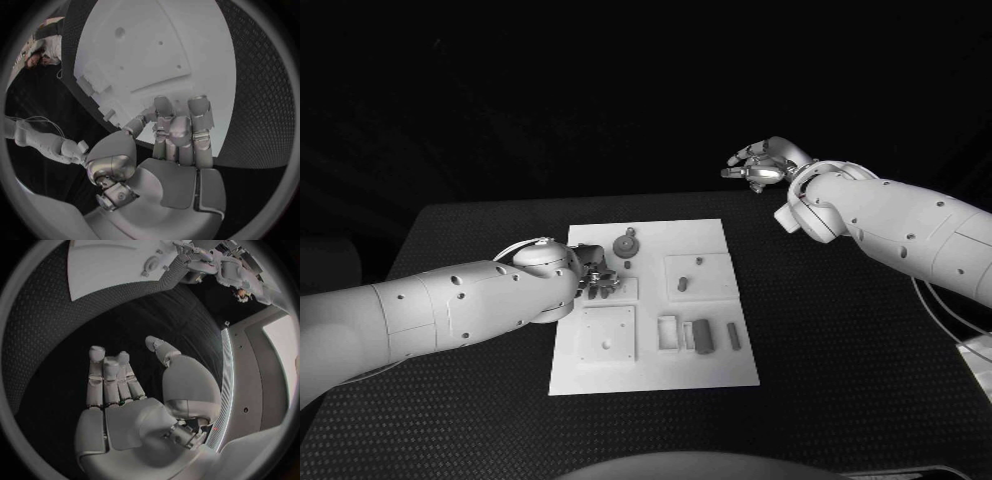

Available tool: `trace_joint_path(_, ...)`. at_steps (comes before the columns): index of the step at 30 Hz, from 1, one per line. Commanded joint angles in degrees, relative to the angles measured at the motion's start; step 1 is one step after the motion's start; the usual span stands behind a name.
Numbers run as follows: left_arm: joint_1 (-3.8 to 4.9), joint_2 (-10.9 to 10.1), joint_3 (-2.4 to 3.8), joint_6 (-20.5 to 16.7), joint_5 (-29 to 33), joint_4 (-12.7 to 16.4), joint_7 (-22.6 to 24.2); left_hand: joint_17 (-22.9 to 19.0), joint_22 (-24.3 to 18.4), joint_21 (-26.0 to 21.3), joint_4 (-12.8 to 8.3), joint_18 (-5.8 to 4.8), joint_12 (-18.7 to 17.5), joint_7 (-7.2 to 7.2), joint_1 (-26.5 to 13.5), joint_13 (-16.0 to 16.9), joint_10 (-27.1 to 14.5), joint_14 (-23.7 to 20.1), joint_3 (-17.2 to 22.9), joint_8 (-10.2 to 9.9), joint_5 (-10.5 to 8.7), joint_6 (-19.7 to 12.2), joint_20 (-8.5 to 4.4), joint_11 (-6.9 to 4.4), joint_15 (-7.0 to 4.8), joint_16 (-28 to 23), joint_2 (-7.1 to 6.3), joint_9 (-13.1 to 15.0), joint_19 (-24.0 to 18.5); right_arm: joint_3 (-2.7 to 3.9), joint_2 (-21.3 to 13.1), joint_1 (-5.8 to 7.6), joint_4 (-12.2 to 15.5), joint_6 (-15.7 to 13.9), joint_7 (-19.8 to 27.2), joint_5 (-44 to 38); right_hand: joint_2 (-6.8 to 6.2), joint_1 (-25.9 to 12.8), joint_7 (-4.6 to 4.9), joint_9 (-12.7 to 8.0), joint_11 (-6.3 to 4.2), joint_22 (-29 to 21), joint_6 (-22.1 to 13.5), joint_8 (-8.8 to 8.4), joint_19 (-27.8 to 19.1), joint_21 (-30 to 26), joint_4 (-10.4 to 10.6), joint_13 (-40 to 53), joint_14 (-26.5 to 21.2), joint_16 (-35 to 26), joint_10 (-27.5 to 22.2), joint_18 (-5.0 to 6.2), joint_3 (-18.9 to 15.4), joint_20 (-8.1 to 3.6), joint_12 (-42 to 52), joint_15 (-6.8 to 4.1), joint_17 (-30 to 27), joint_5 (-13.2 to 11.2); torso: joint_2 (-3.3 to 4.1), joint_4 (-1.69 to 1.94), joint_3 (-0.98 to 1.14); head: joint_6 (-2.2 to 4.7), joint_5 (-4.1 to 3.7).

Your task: Assemble the parts on the task board

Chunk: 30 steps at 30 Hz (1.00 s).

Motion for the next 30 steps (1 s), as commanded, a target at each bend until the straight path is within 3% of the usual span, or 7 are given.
trace_joint_path(1,-0.64,0.1,-0.51,2.7,0.5,-0.4,-1.2,-0.1,1.1,0.1,0.3,1.15,0.2,0.19,3.9,-0.1,0.1,-0.5,-0.1,-0.2,-0.31,-0.3,-0.99,-0.18,-0.59,0.3,3.21,-1.2,0.6,0.03,0.0,-0.01,0.1,0.6,0.3,-0.3,0.10,-0.6,1.85,-0.1,0.16,0.9,0.1,0.24,-0.3,-0.4,0.0,-0.1,-0.3,0.4,-0.4,1.61,-0.1,0.03,0.2,0.05,-0.1,0.1,0.00,-0.07,-0.05,0.03,-0.05)
trace_joint_path(16,-0.64,0.1,-0.52,2.1,1.0,-1.0,-1.9,-0.1,1.1,0.1,0.3,1.15,0.2,0.19,3.9,-0.1,0.1,-0.5,-0.1,-0.2,-0.34,-0.3,-0.99,-0.18,-0.59,0.3,3.18,-1.2,0.6,0.03,0.0,-0.01,0.1,0.8,0.2,-0.3,0.09,-0.6,1.85,-0.1,0.16,0.9,0.1,0.24,-0.3,-0.4,0.0,-0.1,-0.3,0.4,-0.4,1.61,-0.1,0.03,0.2,0.06,-0.1,0.1,0.00,0.01,-0.01,-0.04,-0.06)
trace_joint_path(17,-0.64,0.1,-0.52,2.1,1.0,-1.1,-1.9,-0.2,0.9,-0.1,1.7,1.32,0.1,0.27,1.5,-0.1,-0.1,-0.7,-1.8,-0.3,-4.70,-0.4,-1.14,-0.26,-0.41,0.1,-0.87,-1.2,0.5,0.03,0.0,-0.01,0.1,0.8,0.2,-0.3,0.04,-0.5,1.85,-0.1,0.16,0.9,0.1,0.25,-0.3,-0.4,-0.1,-0.1,-0.3,0.4,-0.4,1.61,0.0,0.01,0.2,0.05,-0.1,0.1,0.00,-0.02,0.00,-0.05,-0.05)
trace_joint_path(19,-0.64,0.1,-0.52,2.0,1.0,-1.0,-1.9,-0.4,0.9,-0.3,2.7,1.44,0.1,0.18,1.3,-0.1,-0.1,-0.6,-1.7,-0.3,-4.97,-0.5,-1.26,-0.24,-0.60,0.1,-3.19,-1.2,0.5,0.03,0.0,-0.01,0.1,0.8,0.2,-0.3,0.03,-0.5,1.85,-0.1,0.16,0.9,0.1,0.25,-0.3,-0.4,-0.1,-0.1,-0.3,0.4,-0.4,1.61,0.0,0.01,0.2,0.05,-0.1,0.1,0.01,-0.04,-0.01,-0.01,-0.06)
trace_joint_path(23,-0.64,0.2,-0.52,1.9,1.0,-1.0,-1.9,-0.5,0.9,-0.3,4.2,1.42,0.1,0.14,0.7,-0.1,-0.1,-0.5,-1.8,-0.3,-5.58,-0.5,-1.22,-0.23,-0.66,0.1,-5.16,-1.1,0.6,0.03,0.0,-0.01,0.1,0.8,0.2,-0.3,0.02,-0.5,1.85,-0.1,0.16,0.9,0.1,0.25,-0.3,-0.4,-0.1,-0.1,-0.3,0.4,-0.4,1.61,0.0,0.01,0.2,0.05,-0.1,0.1,0.01,-0.03,0.00,-0.01,-0.08)
trace_joint_path(26,-0.64,0.2,-0.52,1.8,1.0,-1.0,-1.9,-0.6,1.1,-0.3,3.5,1.41,0.2,0.16,0.3,0.0,-0.1,-0.6,-3.5,-0.3,-3.68,-0.5,-1.22,-0.21,-0.63,0.3,-4.68,-0.9,0.6,0.03,0.0,-0.01,0.1,0.8,0.2,-0.3,0.01,-0.5,1.85,-0.1,0.16,0.9,0.1,0.25,-0.3,-0.4,-0.1,-0.1,-0.3,0.4,-0.4,1.61,0.0,0.01,0.2,0.05,-0.1,0.1,0.01,-0.03,-0.02,0.00,-0.04)
trace_joint_path(30,-0.64,0.1,-0.52,1.6,1.0,-1.0,-1.9,-0.7,1.1,-0.3,3.4,1.41,0.2,0.15,0.0,0.0,-0.1,-0.6,-4.1,-0.3,-3.58,-0.6,-1.22,-0.21,-0.64,0.3,-4.94,-0.9,0.5,0.03,-0.1,-0.01,0.1,0.8,0.2,-0.3,0.00,-0.5,1.86,-0.1,0.17,0.9,0.0,0.25,-0.3,-0.4,-0.2,-0.1,-0.3,0.4,-0.4,1.61,0.0,0.01,0.2,0.06,-0.1,0.1,0.00,-0.01,-0.02,0.06,-0.05)
